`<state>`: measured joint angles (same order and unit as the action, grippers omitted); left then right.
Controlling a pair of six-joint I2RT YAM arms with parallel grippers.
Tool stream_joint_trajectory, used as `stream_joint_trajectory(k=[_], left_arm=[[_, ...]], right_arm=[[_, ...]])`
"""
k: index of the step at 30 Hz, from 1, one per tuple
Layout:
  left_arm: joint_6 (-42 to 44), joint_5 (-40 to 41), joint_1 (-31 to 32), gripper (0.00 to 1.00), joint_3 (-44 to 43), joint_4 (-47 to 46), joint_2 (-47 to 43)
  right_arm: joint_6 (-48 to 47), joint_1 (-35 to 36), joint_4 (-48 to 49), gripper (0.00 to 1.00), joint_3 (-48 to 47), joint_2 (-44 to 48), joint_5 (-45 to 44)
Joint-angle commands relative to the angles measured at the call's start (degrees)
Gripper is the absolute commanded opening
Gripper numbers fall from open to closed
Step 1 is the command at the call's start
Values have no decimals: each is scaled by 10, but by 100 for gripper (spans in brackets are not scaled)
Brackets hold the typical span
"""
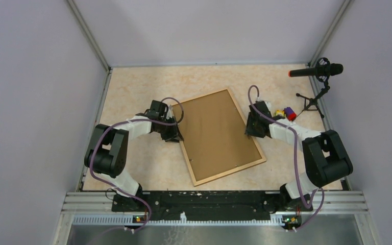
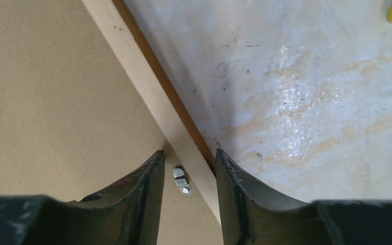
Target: Put the photo into the frame
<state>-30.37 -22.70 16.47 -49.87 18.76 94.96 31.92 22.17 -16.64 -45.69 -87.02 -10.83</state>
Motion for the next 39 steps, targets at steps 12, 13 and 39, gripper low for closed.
stream_joint_trajectory(k=[12,13,39], left_arm=[[10,23,0,32,15,6,7],[10,22,0,32,14,6,8],[7,22,0,30,11,5,8]], right_arm=[[-86,2,-96,39,-22,-8,28],[-89,2,-97,39,-25,-11,27],[-55,39,-138,7,-42,-14,-42]])
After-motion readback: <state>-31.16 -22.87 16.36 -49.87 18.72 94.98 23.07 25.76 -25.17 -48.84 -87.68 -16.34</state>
